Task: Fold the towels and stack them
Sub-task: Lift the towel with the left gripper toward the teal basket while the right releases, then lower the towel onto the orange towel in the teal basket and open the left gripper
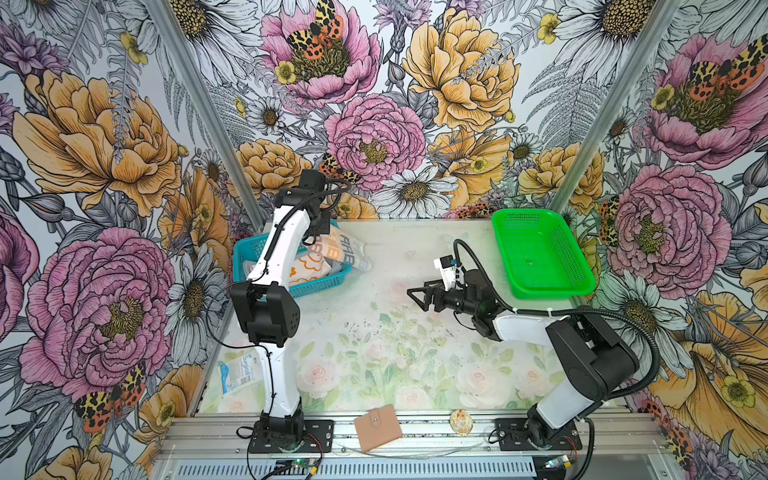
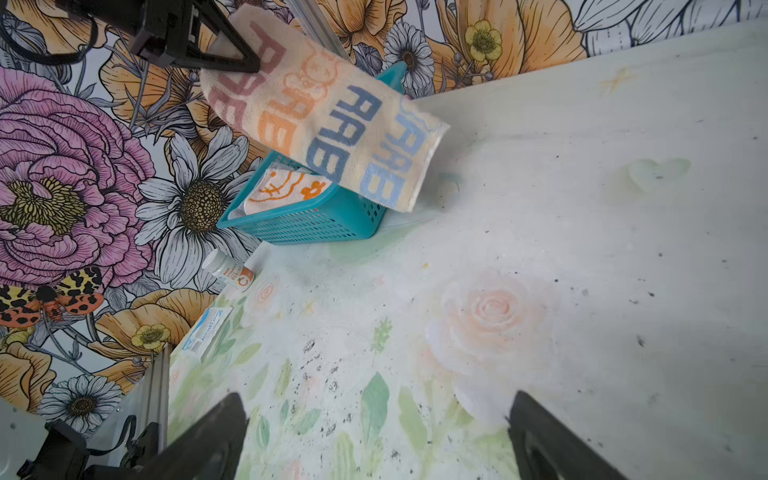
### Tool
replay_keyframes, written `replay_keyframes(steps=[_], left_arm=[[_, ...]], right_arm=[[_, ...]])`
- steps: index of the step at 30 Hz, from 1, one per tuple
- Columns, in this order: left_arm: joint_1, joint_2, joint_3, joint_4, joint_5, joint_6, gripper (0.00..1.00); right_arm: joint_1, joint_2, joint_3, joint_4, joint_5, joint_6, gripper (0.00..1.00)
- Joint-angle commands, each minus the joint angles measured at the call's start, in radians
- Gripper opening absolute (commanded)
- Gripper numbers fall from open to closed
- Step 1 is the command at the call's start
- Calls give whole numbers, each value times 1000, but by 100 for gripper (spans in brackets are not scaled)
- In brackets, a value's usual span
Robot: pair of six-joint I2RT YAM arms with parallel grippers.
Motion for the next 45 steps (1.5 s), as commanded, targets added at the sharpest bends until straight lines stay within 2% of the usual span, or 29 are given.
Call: replay_keyframes(steps=[1,7,16,28,30,32,33,37,42,45], left_arm=[[42,-51,3,-8,-36,35,0],[100,-55,-20,-4,-14,30,0],[150,-48,-72,-3,-100,17,0],[217,21,-106,0,-83,15,0],[220,40,-102,-1,-88,13,9],[223,39,-97,-1,-104,2,44],[223,35,-96,0,-117,-2,55],[224,-12,-102,18,-187,-20,81],[216,-128,-184,105,-181,-36,98],[167,-207,-264,156,-142,-34,99]], right_arm=[[6,-32,10,-3,17,-34,99],[7,3,27,-3,-6,-27,100],[7,10,35,-11,-13,-28,99],[8,23,43,-26,-19,-29,100],[8,24,45,-29,-19,-32,100],[8,28,49,-37,-18,-37,99],[8,30,50,-39,-18,-38,100],[7,39,55,-39,-26,-34,100],[8,38,57,-45,-29,-40,100],[8,37,58,-52,-28,-46,99]])
